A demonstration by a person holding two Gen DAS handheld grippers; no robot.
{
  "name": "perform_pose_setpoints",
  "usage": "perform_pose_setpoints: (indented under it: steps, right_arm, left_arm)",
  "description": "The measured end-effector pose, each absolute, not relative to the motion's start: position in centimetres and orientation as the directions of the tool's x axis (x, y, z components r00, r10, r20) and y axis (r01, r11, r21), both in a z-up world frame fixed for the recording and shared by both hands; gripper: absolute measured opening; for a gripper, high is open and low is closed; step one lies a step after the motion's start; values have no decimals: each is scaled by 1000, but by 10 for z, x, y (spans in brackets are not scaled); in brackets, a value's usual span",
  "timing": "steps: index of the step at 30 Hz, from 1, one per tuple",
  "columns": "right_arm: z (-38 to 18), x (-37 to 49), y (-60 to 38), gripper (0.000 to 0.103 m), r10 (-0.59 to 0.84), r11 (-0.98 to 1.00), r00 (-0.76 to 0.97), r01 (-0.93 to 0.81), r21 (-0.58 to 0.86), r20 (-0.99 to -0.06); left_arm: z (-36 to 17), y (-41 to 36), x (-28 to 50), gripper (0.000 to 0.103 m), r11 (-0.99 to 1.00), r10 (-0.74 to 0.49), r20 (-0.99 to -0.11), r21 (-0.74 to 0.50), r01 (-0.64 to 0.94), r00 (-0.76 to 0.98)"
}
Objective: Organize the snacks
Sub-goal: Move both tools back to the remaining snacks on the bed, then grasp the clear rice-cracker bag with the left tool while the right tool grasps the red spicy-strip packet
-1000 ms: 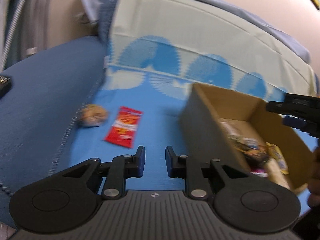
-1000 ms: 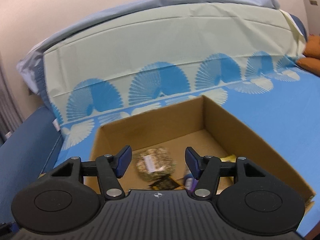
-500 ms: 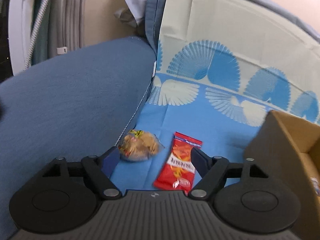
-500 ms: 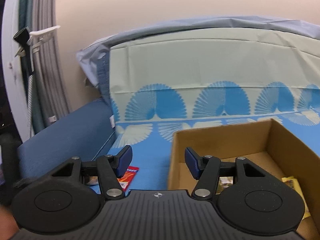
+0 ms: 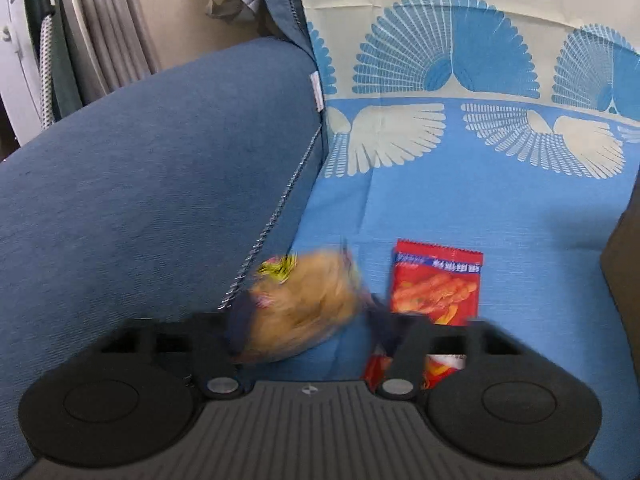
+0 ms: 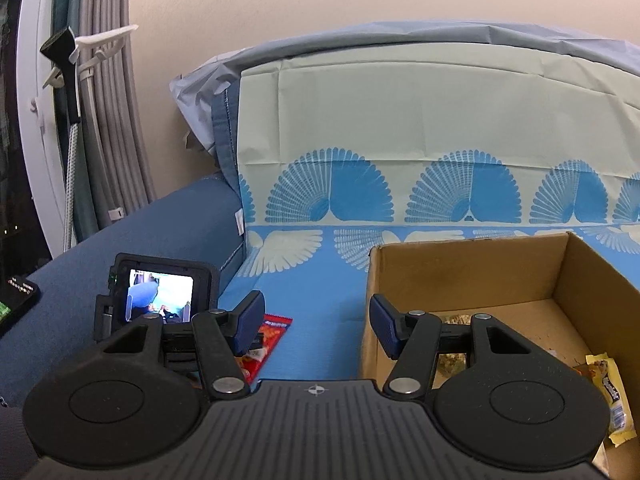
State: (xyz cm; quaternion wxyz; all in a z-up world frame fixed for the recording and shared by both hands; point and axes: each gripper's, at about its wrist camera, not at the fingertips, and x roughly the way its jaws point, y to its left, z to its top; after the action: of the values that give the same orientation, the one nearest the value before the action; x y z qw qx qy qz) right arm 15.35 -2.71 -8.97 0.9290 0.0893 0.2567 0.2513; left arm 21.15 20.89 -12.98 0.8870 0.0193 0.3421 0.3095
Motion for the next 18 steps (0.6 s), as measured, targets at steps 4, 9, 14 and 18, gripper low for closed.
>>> perform_pose_setpoints:
  steps: [4,9,14,18]
  right_arm:
    - [-89,154,-23,60,510,860,743,-423,287,-433]
    - [-84,149,-16,60,515,857,747,-438,271,-421]
    - [-76,139,-7,60,533,846,745,-460,271,-400]
    - [-77,130,1,60,546,838,736,-472,275,-400]
  left_arm:
    - [-119,207,167,51,854,483,-611,171,-491,627]
    - [-105,189,99,51,885,383,-651,56,-462,655]
    - [-97,179,51,53,898,307,-626,-61,-437,717]
    - [-105,180,55,53,887,302,-652,-76,-456,696]
